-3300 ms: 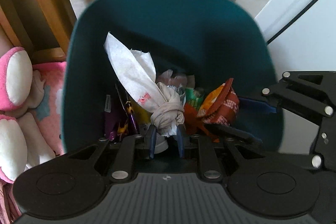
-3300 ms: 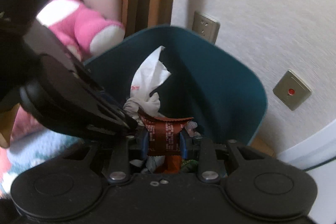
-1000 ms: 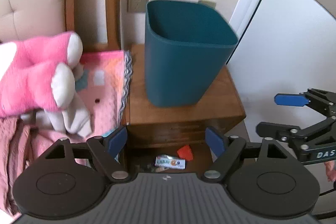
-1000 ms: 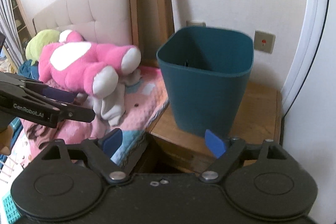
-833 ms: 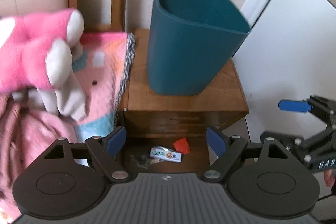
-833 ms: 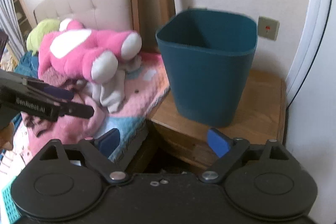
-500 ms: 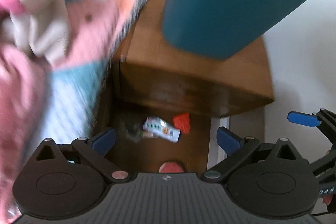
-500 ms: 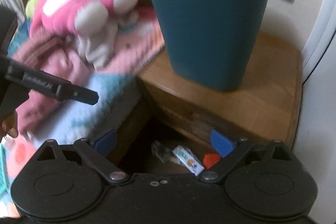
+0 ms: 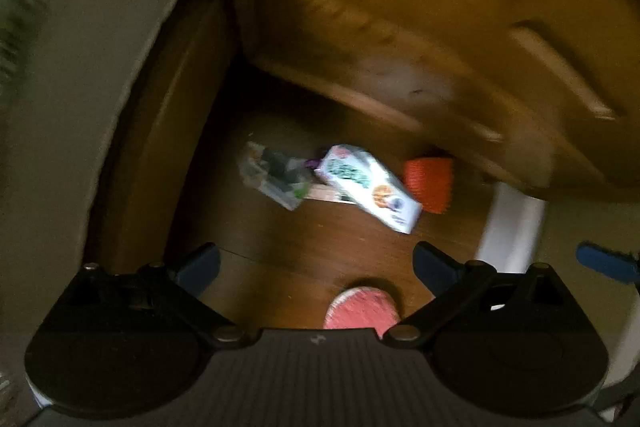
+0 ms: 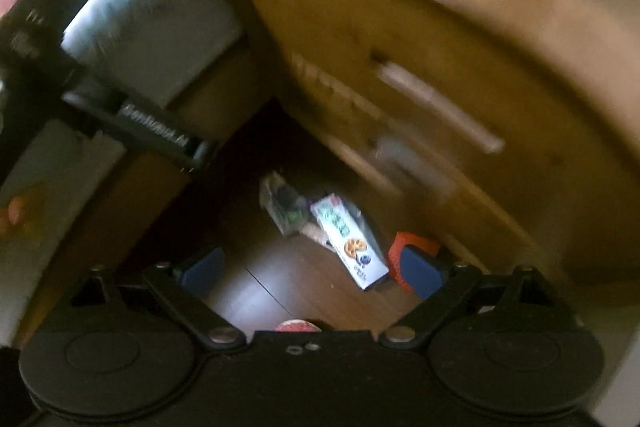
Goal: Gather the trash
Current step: 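Lower both tools back down to the trash under the nightstand, then grasp the white cookie wrapper with the right gripper while the left grasps the clear plastic bag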
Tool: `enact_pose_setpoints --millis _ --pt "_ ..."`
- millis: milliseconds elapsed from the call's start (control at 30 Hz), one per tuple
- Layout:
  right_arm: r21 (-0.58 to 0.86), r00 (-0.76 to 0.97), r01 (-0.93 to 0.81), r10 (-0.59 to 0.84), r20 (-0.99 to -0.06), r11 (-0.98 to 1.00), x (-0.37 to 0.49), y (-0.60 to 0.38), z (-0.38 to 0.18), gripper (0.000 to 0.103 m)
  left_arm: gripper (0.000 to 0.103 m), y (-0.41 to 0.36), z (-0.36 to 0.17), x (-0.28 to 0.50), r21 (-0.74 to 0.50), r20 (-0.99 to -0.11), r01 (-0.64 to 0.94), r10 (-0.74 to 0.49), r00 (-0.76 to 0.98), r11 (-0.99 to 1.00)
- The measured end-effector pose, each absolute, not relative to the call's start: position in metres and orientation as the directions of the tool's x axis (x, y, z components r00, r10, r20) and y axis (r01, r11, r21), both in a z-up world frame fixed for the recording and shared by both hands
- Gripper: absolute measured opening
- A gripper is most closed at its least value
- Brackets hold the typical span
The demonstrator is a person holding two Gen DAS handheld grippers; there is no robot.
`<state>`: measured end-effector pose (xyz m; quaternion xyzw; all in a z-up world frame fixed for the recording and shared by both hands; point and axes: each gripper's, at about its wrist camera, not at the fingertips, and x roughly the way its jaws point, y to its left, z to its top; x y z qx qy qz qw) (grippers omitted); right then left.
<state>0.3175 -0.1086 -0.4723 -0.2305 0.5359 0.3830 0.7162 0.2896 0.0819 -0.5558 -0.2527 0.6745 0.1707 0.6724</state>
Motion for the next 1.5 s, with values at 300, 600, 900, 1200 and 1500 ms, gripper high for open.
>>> enact_pose_setpoints --millis 300,600,900,1200,1500 --pt "0.063 0.066 -0.817 0.201 -0.977 0.573 0.337 -0.113 -0.626 0.089 0.103 0.112 -0.688 0.292 -0.032 -0.997 -0.763 -0.077 -0.023 0.646" --pt "0.001 0.082 -0.875 0.15 -0.985 0.485 0.363 -0.095 -0.722 0.089 0.103 0.125 -0.783 0.293 0.009 -0.991 -0.85 -0.109 -0.078 0.527" --pt "-0.023 0.086 -0.913 0.137 -0.987 0.407 0.371 -0.075 -0.782 0.09 0.102 0.14 -0.848 0.289 -0.037 -0.978 -0.912 -0.201 -0.051 0.409" --pt "-0.028 0.073 -0.922 0.102 -0.992 0.385 0.369 -0.076 -0.812 0.072 0.059 0.138 -0.864 0.291 -0.094 -0.967 -0.919 -0.256 -0.008 0.384" --pt "-0.055 0.117 -0.886 0.107 -0.987 0.46 0.362 -0.083 -0.804 0.038 0.007 0.132 -0.845 0.295 -0.1 -0.975 -0.885 -0.223 -0.004 0.455"
